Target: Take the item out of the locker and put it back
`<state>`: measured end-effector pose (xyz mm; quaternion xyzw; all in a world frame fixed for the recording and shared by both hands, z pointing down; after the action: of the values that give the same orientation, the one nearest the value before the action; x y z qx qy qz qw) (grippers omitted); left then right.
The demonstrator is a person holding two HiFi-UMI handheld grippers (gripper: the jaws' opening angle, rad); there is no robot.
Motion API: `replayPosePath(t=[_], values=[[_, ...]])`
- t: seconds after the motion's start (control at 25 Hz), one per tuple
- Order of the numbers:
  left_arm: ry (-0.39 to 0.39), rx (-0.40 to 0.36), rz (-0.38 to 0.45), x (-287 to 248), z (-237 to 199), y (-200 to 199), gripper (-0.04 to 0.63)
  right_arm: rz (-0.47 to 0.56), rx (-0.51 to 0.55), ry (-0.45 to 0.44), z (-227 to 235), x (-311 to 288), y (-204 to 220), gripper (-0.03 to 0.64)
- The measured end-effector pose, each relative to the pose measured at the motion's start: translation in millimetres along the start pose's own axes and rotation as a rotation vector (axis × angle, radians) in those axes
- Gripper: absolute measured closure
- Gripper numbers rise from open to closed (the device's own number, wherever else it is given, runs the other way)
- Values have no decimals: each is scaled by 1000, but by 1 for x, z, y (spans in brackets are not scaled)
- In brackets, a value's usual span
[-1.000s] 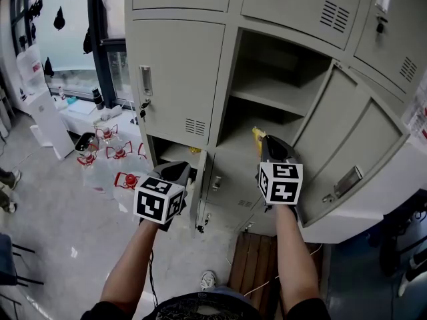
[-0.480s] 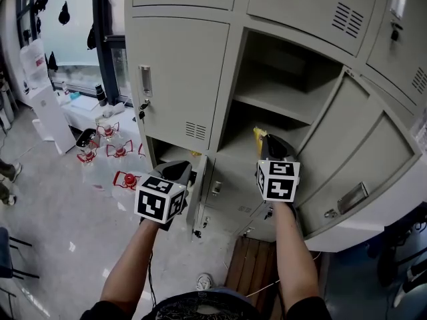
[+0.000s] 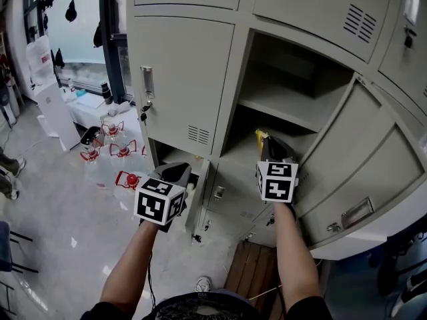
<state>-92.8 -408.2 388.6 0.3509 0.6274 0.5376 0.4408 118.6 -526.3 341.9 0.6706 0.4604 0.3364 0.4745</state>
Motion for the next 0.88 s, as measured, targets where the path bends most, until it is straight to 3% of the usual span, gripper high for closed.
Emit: replayPosePath(t=[0.88], values=[[-40, -3, -23, -6, -8, 6, 594, -94, -131, -188, -41, -25, 44, 583]])
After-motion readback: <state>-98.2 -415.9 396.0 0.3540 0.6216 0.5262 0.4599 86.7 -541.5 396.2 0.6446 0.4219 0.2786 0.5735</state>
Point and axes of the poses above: the fingertips, and each gripper's own axes: x backward along the fingers, z to its right, y out of its underside, the point moved 2 cm from there along x, backward along the fingers, and after that the axes turned 9 degrees about z, right-handed, at the moved point
